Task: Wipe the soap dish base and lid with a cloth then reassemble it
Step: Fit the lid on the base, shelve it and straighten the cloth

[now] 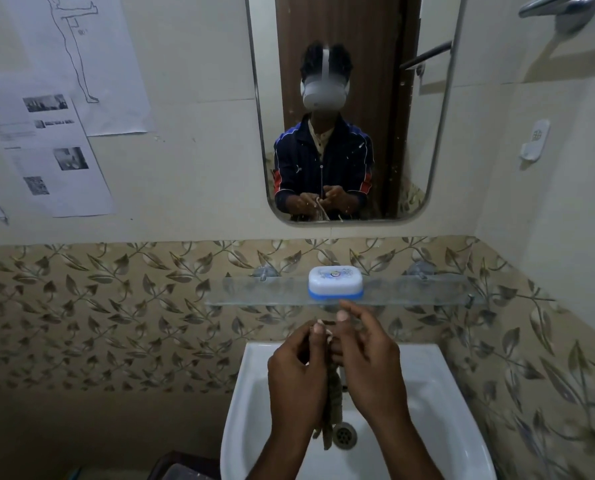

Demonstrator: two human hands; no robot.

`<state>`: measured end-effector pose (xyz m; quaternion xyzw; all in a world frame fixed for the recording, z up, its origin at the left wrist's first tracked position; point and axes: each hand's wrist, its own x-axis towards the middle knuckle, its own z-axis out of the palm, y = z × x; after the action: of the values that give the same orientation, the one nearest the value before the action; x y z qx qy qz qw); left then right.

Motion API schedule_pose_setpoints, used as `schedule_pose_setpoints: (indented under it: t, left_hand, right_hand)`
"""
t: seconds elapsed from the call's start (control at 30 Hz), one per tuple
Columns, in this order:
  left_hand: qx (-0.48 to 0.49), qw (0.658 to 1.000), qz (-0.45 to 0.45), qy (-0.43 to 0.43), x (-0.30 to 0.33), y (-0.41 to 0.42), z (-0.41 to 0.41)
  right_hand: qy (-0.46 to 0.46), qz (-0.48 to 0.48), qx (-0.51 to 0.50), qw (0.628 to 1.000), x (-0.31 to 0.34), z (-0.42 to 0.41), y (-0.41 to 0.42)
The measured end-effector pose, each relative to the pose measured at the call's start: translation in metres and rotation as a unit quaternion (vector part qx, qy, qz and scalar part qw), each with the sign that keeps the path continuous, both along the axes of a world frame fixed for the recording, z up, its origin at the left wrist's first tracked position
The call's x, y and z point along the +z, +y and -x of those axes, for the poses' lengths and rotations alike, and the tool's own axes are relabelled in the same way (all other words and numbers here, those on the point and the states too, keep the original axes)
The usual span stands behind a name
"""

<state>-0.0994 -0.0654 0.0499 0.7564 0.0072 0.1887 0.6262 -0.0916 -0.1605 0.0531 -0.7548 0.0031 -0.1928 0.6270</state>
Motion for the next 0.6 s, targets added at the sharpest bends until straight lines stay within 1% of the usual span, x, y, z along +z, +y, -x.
schedule_pose_setpoints:
  t: [0.07, 0.1, 0.13, 0.17, 0.2, 0.23, 0.27, 0.3, 0.33, 0.4, 0.47, 0.5, 0.53, 0.57, 0.6]
  left_hand:
    - [-0.024, 0.999, 0.027, 0.008, 0.003, 0.000, 0.001]
    - [-0.027, 0.999, 0.038, 0.010, 0.004, 0.002, -0.001]
    - [-0.024, 0.998, 0.051, 0.007, 0.004, 0.005, -0.003]
    - [-0.022, 0.998, 0.066, 0.002, 0.004, 0.009, -0.006]
    - [-0.020, 0.996, 0.083, -0.002, 0.006, 0.013, -0.009]
    - [-0.020, 0.994, 0.105, -0.002, 0.010, 0.016, -0.011]
    - [-0.025, 0.991, 0.132, 0.000, 0.015, 0.018, -0.011]
    - [-0.040, 0.986, 0.161, 0.004, 0.021, 0.021, -0.010]
    - [-0.058, 0.981, 0.187, 0.006, 0.026, 0.024, -0.009]
    - [-0.091, 0.966, 0.241, 0.006, 0.034, 0.031, -0.007]
    - [-0.105, 0.948, 0.300, 0.013, 0.037, 0.042, -0.010]
    - [-0.107, 0.939, 0.326, 0.014, 0.037, 0.049, -0.010]
    - [-0.108, 0.935, 0.338, 0.012, 0.037, 0.059, -0.010]
    - [-0.109, 0.938, 0.329, 0.009, 0.036, 0.069, -0.008]
    - [-0.115, 0.950, 0.289, 0.009, 0.033, 0.081, -0.007]
  right_hand:
    - [0.014, 0.004, 0.051, 0.999, 0.004, 0.002, -0.001]
    - [0.010, -0.018, 0.085, 0.996, 0.007, 0.003, -0.001]
    - [0.005, -0.063, 0.111, 0.992, 0.010, 0.004, -0.001]
    - [0.000, -0.111, 0.114, 0.987, 0.013, 0.006, -0.003]
    - [-0.014, -0.146, 0.081, 0.986, 0.012, 0.006, -0.006]
    - [-0.025, -0.149, 0.025, 0.988, 0.009, 0.003, -0.011]
    - [-0.013, -0.137, -0.013, 0.990, 0.004, 0.000, -0.017]
    - [0.018, -0.127, -0.009, 0.992, 0.000, -0.001, -0.021]
    - [0.071, -0.129, 0.036, 0.988, -0.004, -0.003, -0.024]
    - [0.147, -0.198, 0.156, 0.956, -0.010, -0.009, -0.025]
    - [0.148, -0.284, 0.234, 0.918, -0.011, -0.014, -0.026]
    - [0.133, -0.307, 0.250, 0.909, -0.009, -0.015, -0.025]
    - [0.121, -0.313, 0.255, 0.907, -0.006, -0.015, -0.024]
    - [0.112, -0.301, 0.255, 0.912, -0.003, -0.017, -0.024]
    - [0.101, -0.269, 0.254, 0.923, 0.002, -0.018, -0.024]
